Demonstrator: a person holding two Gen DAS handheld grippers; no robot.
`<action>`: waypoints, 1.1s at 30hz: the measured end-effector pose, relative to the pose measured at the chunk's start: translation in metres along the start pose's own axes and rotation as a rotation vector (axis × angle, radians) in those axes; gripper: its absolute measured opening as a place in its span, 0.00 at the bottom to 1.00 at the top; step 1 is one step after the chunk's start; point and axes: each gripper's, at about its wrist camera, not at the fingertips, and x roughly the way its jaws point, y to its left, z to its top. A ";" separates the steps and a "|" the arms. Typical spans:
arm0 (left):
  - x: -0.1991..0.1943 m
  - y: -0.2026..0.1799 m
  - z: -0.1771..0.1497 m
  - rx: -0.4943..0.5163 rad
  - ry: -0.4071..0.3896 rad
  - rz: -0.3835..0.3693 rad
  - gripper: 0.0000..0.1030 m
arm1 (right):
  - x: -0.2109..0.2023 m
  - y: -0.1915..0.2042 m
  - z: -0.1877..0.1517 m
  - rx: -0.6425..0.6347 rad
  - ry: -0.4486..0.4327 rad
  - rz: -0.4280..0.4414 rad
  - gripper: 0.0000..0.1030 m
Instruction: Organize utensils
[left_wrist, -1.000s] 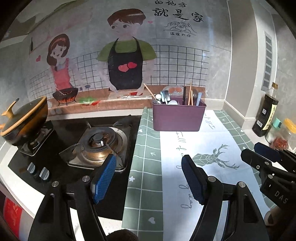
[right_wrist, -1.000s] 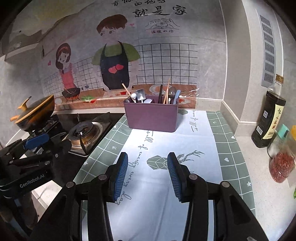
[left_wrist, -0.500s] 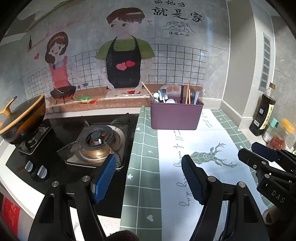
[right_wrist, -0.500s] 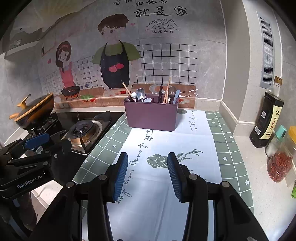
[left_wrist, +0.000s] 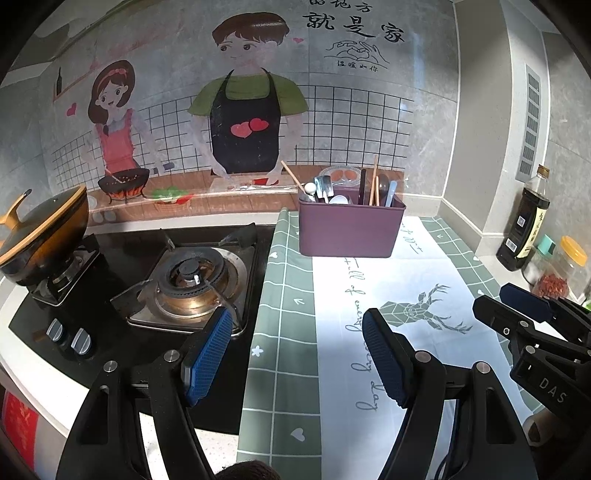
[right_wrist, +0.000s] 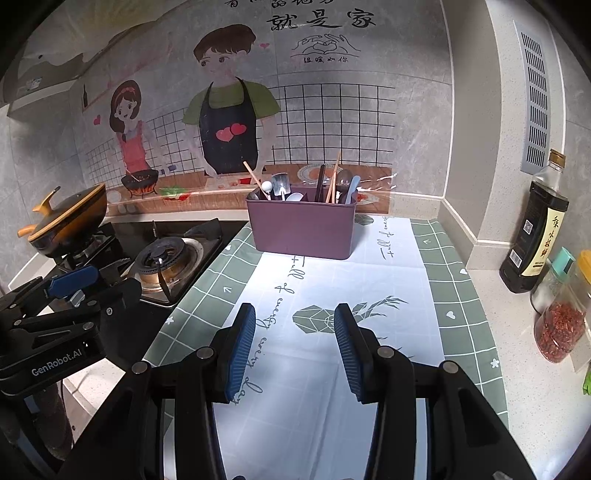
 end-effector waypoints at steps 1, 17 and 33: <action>0.000 0.000 0.000 0.000 0.000 0.001 0.71 | 0.000 0.000 0.000 0.001 -0.001 -0.001 0.41; -0.001 -0.002 0.000 -0.003 -0.001 0.004 0.71 | 0.001 -0.002 0.000 0.001 -0.001 -0.003 0.41; 0.000 -0.006 -0.001 0.000 -0.002 0.005 0.71 | -0.001 -0.005 0.002 0.004 -0.011 -0.007 0.41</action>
